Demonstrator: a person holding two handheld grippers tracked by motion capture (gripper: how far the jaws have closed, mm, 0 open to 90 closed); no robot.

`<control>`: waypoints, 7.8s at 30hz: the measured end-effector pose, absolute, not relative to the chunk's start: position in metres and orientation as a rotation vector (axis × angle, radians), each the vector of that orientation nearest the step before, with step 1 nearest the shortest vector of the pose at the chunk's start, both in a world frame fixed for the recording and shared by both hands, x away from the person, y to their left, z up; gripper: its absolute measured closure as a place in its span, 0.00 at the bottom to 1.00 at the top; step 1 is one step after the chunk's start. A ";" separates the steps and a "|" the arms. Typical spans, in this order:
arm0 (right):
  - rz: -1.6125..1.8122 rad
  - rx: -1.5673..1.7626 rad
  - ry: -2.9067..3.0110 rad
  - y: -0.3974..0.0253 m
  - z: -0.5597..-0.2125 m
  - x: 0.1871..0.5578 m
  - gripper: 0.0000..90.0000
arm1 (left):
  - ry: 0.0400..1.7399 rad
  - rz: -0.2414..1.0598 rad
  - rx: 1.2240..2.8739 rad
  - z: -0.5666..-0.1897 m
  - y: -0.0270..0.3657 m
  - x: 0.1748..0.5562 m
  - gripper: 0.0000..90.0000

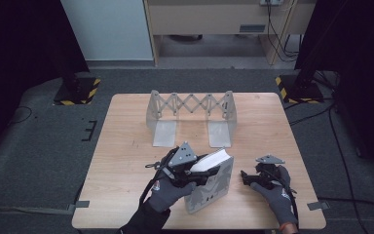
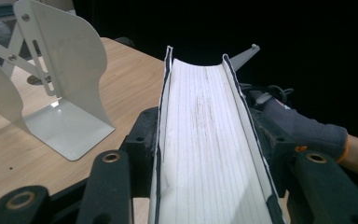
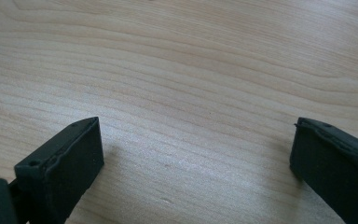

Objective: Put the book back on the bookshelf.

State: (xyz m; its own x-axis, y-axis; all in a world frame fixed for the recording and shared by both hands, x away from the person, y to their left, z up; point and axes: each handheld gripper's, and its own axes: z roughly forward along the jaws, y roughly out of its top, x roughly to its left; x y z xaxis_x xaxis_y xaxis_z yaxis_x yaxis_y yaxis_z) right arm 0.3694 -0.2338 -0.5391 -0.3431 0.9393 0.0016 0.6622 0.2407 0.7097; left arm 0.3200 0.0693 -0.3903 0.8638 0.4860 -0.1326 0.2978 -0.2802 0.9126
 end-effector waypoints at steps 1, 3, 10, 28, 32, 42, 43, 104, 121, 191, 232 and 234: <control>0.873 1.466 2.091 -0.234 -0.539 0.369 0.03 | 0.578 0.197 1.890 -0.390 0.069 0.319 0.53; 0.872 1.466 2.091 -0.234 -0.539 0.369 0.03 | 0.561 0.176 1.911 -0.390 0.067 0.317 0.49; 0.873 1.466 2.090 -0.234 -0.539 0.369 0.03 | 0.565 0.170 1.936 -0.389 0.066 0.317 0.47; 0.873 1.466 2.091 -0.234 -0.539 0.369 0.03 | 0.585 0.247 1.896 -0.390 0.065 0.313 0.57; 0.873 1.465 2.092 -0.234 -0.539 0.369 0.03 | 0.617 0.250 1.874 -0.390 0.069 0.315 0.57; 0.874 1.464 2.093 -0.234 -0.539 0.369 0.03 | 0.688 0.248 1.818 -0.388 0.081 0.321 0.58; 0.875 1.465 2.092 -0.234 -0.539 0.369 0.03 | 0.690 0.248 1.813 -0.386 0.083 0.321 0.58; 0.879 1.467 2.092 -0.234 -0.539 0.369 0.03 | 1.223 0.683 1.631 -0.364 0.181 0.484 0.58; 0.879 1.466 2.100 -0.234 -0.539 0.369 0.03 | 1.211 0.739 1.646 -0.390 0.162 0.491 0.57; 0.875 1.468 2.096 -0.233 -0.539 0.369 0.03 | 1.131 0.585 1.612 -0.464 0.170 0.425 0.45; 0.873 1.461 2.092 -0.233 -0.539 0.369 0.04 | 1.105 0.572 1.674 -0.459 0.184 0.419 0.36; 0.875 1.460 2.093 -0.233 -0.539 0.369 0.04 | 1.095 0.547 1.682 -0.460 0.189 0.411 0.35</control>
